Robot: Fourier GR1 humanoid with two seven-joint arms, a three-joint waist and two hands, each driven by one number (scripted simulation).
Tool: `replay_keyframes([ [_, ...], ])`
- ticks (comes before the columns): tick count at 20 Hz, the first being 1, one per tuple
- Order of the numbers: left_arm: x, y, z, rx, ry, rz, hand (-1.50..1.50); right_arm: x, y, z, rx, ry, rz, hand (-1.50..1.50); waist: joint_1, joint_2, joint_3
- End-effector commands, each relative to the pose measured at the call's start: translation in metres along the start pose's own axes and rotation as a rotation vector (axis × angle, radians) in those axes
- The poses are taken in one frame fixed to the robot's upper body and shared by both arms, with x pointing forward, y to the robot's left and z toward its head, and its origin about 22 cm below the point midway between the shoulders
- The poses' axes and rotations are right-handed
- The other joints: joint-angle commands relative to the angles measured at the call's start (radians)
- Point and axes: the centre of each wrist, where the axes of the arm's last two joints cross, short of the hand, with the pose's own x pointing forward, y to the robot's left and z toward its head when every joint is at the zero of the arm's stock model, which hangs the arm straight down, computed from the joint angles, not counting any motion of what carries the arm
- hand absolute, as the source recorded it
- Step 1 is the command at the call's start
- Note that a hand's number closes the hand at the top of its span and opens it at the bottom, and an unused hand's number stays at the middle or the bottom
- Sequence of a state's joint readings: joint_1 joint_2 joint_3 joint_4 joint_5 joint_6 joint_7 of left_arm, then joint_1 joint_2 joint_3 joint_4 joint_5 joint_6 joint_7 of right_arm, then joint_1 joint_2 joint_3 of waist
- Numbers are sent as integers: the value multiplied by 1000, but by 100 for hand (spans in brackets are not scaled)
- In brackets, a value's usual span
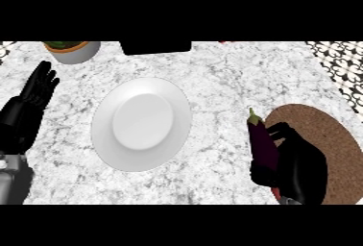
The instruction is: Pick the eggplant from the placemat and place it in the plate
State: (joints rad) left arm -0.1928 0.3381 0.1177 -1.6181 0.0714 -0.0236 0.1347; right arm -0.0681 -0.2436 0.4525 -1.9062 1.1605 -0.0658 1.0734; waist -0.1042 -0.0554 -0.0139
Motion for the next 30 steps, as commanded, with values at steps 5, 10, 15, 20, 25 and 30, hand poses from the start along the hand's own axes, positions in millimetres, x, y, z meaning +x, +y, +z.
replay_keyframes([
  [5,5,-11,-4,-48,-46,13,0,67,-37,93,-145,-45,-222,150,68,30,6],
  [10,19,-22,-12,-93,-71,32,0,87,-25,106,-178,-44,-189,150,109,49,10],
  [15,24,-28,-14,-114,-97,23,0,108,-28,79,-189,-43,-239,150,145,60,12],
  [20,20,-37,-20,-135,-111,44,0,122,-16,60,-151,-29,-268,150,157,67,12],
  [25,31,-44,-23,-147,-111,41,0,141,-10,30,-135,19,-241,150,174,65,13],
  [30,26,-60,-25,-183,-102,49,0,153,19,-3,-123,69,-173,150,185,76,13],
])
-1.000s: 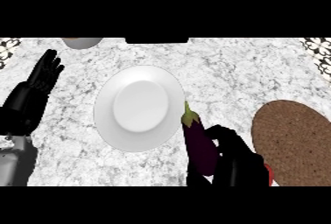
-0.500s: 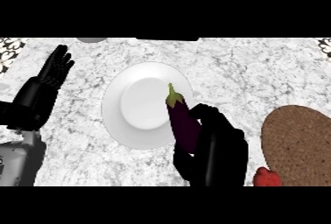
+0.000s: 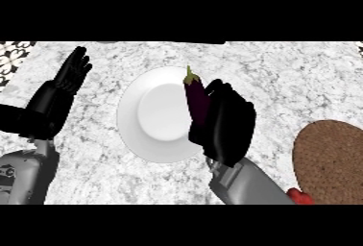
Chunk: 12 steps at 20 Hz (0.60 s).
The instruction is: Pick the eggplant from the placemat and place it in the plate
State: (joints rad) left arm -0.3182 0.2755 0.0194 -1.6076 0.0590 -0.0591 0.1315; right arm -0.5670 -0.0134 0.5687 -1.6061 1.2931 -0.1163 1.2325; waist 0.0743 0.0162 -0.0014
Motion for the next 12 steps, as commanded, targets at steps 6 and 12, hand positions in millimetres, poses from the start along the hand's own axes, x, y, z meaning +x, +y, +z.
replay_keyframes([
  [6,5,-4,-9,-17,-12,-10,0,12,33,-51,50,325,-77,150,19,7,2],
  [12,7,-3,-13,-18,-37,1,0,2,54,-67,104,376,-181,-150,40,13,3],
])
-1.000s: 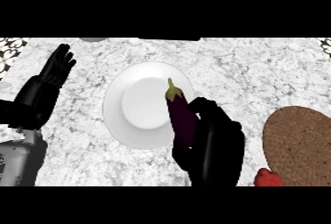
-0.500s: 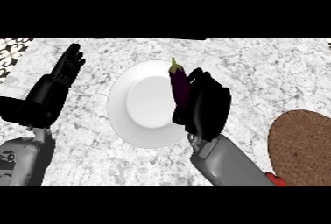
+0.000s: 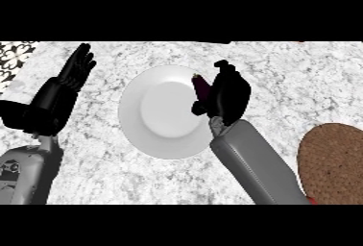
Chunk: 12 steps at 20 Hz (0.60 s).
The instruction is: Pick the eggplant from the placemat and place it in the plate
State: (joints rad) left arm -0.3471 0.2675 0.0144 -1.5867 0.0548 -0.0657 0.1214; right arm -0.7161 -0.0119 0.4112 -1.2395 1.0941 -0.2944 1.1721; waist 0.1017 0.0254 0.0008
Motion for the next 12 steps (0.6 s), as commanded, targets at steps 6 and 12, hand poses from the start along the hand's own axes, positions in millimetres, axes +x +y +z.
replay_keyframes([
  [6,-6,-9,-4,-6,5,12,0,27,0,-23,-102,108,-351,-150,5,1,-1],
  [12,-1,3,-6,-5,3,12,0,27,0,-30,-224,92,-583,-150,-1,-5,0],
])
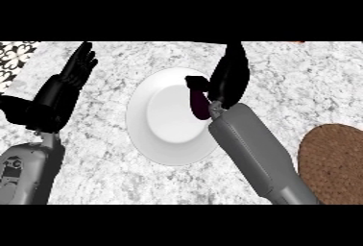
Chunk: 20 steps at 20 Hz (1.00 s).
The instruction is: Pick the eggplant from the placemat and place it in the plate
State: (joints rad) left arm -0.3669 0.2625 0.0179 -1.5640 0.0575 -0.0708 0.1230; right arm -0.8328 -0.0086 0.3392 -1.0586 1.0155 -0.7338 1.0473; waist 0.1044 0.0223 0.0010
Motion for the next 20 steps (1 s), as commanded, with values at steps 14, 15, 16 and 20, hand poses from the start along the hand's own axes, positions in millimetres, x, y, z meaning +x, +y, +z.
replay_keyframes([
  [14,-13,15,19,106,39,2,0,-42,-7,50,-158,160,-429,-150,-111,-35,-1],
  [15,-20,24,28,101,49,-13,0,-44,-10,59,-149,150,-411,-150,-111,-38,-2],
  [16,-14,23,28,111,63,-17,0,-47,-17,66,-149,140,-419,-150,-116,-39,-2],
  [20,-11,28,29,118,52,-16,0,-70,-40,105,-138,127,-399,-150,-125,-37,-2],
])
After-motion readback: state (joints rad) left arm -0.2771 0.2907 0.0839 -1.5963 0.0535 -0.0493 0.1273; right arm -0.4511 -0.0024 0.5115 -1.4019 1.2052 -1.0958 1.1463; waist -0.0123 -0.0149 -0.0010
